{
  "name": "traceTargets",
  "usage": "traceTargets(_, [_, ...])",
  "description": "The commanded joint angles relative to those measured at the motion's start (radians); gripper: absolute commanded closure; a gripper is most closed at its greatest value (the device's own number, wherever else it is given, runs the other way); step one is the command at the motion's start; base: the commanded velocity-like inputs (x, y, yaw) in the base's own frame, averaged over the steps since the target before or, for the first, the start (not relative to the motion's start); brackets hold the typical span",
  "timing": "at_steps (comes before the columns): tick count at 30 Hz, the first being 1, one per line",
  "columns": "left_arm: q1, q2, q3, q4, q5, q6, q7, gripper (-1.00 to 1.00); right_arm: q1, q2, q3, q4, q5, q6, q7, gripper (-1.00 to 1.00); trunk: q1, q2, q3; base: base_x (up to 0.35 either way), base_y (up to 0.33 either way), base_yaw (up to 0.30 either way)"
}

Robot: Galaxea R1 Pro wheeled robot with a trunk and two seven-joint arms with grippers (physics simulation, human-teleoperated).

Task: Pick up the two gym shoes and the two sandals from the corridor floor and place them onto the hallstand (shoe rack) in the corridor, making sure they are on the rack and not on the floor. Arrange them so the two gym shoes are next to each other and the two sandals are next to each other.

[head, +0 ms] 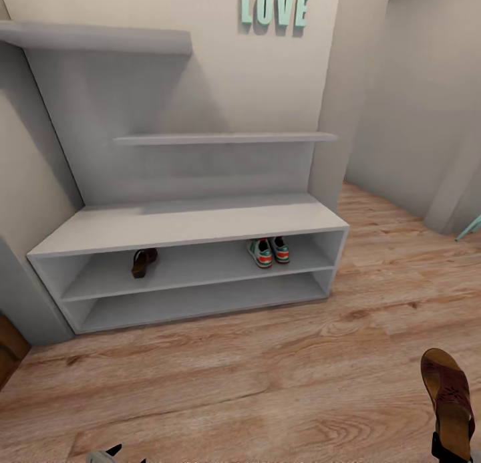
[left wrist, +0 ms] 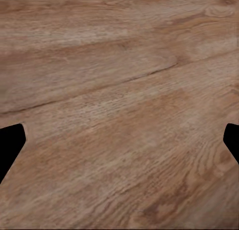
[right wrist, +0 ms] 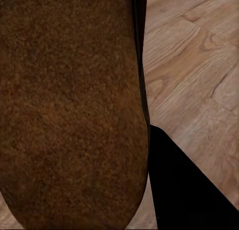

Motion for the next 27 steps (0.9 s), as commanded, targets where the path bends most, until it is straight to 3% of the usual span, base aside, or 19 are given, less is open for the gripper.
traceTargets(1, [-0.001,-0.001,0.008,0.0,-0.01,-0.003,-0.004,-1.0,-0.001,0.0,0.002,0.0,-0.008,-0.003,0.001,1.0,0.0,0.0,-0.001,-0.044,0.296,0.019])
traceTargets(15, [-0.001,0.0,0.01,0.0,-0.009,-0.002,-0.004,-1.0,-0.001,0.0,0.002,0.0,-0.008,-0.003,0.001,1.0,0.0,0.0,-0.001,-0.01,0.303,0.194])
traceTargets(27, [-0.001,0.0,0.01,-0.001,-0.009,-0.002,-0.004,-1.0,-0.001,0.0,0.002,0.0,-0.008,-0.003,0.001,1.0,0.0,0.0,-0.001,0.0,0.307,0.019])
